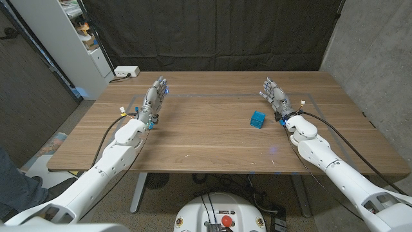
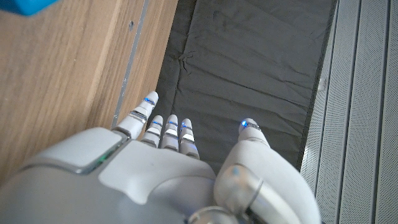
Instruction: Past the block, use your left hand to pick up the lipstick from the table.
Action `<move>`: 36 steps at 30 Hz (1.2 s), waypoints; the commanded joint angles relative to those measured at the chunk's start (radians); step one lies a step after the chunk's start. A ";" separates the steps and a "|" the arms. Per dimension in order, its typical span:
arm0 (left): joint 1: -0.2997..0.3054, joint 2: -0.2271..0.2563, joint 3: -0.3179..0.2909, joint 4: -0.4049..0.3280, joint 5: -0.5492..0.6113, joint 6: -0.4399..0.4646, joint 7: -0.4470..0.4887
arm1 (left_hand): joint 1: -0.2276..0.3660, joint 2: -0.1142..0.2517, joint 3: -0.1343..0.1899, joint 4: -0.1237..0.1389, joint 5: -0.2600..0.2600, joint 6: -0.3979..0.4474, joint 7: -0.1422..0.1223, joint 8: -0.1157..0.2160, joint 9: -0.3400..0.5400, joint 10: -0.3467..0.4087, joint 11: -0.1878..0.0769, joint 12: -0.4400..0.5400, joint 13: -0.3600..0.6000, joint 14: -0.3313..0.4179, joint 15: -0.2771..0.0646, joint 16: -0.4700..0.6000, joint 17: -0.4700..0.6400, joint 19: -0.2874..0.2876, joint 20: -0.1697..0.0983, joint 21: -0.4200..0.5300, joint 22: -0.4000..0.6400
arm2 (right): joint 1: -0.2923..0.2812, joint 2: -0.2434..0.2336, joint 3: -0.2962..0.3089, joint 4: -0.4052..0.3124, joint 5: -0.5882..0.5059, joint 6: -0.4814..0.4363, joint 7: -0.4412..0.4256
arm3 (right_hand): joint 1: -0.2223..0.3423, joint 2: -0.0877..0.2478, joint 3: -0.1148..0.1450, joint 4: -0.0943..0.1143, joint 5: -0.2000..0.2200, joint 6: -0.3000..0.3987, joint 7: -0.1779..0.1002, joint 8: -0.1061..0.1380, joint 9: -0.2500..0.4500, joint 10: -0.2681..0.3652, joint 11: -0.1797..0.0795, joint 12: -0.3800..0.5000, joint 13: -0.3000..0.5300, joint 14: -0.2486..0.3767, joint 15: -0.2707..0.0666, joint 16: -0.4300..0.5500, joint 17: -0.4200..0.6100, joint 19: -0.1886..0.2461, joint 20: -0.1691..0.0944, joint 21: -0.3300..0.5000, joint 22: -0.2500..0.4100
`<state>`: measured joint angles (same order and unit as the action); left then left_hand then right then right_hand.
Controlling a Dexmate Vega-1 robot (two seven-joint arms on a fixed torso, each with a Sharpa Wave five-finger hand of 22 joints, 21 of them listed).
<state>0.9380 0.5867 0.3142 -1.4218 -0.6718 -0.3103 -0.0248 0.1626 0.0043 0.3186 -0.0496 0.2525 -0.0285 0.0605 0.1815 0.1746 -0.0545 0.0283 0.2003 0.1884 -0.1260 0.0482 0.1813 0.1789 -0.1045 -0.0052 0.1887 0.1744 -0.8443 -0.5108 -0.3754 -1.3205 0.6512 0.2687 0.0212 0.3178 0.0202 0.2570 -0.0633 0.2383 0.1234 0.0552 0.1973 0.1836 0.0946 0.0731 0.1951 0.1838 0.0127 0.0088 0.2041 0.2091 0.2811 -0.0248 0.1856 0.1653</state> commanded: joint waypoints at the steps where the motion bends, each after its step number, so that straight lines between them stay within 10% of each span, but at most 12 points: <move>1: 0.035 0.027 -0.016 -0.054 0.007 0.003 0.021 | 0.009 0.004 0.002 -0.007 -0.004 0.006 0.004 0.006 0.003 -0.006 -0.001 0.008 0.003 -0.006 0.003 0.006 0.003 -0.006 0.004 0.003 0.004 | 0.001 -0.001 0.004 0.003 0.004 0.005 0.005 | 0.002 0.008 0.004 -0.003 0.007 -0.001 -0.002 -0.001 0.005 0.002 -0.003 0.001 0.005 -0.002 0.005 0.000 0.003 0.000 0.005 0.002 0.004; 36: 0.122 0.054 -0.057 -0.138 0.011 -0.039 0.046 | 0.011 0.008 0.000 -0.011 -0.008 0.007 0.005 0.006 0.003 -0.005 -0.001 0.009 0.003 -0.005 0.003 0.006 0.003 -0.009 0.006 0.005 0.004 | 0.004 0.009 0.006 0.019 0.015 0.020 0.022 | 0.000 0.010 0.003 -0.005 0.007 0.001 -0.001 -0.001 0.005 0.003 -0.001 0.001 0.005 -0.001 0.008 0.001 0.003 -0.001 0.007 0.003 0.004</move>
<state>1.0377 0.6350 0.2667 -1.5425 -0.6599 -0.3338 0.0188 0.1665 0.0082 0.3141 -0.0541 0.2476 -0.0285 0.0605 0.1815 0.1745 -0.0545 0.0283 0.2003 0.1883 -0.1260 0.0482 0.1812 0.1788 -0.1097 0.0001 0.1887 0.1744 -0.8437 -0.5059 -0.3690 -1.3114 0.6636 0.2844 0.0378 0.3177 0.0201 0.2569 -0.0632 0.2383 0.1233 0.0553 0.1973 0.1835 0.0946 0.0731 0.1953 0.1837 0.0127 0.0088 0.2041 0.2092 0.2812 -0.0249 0.1856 0.1652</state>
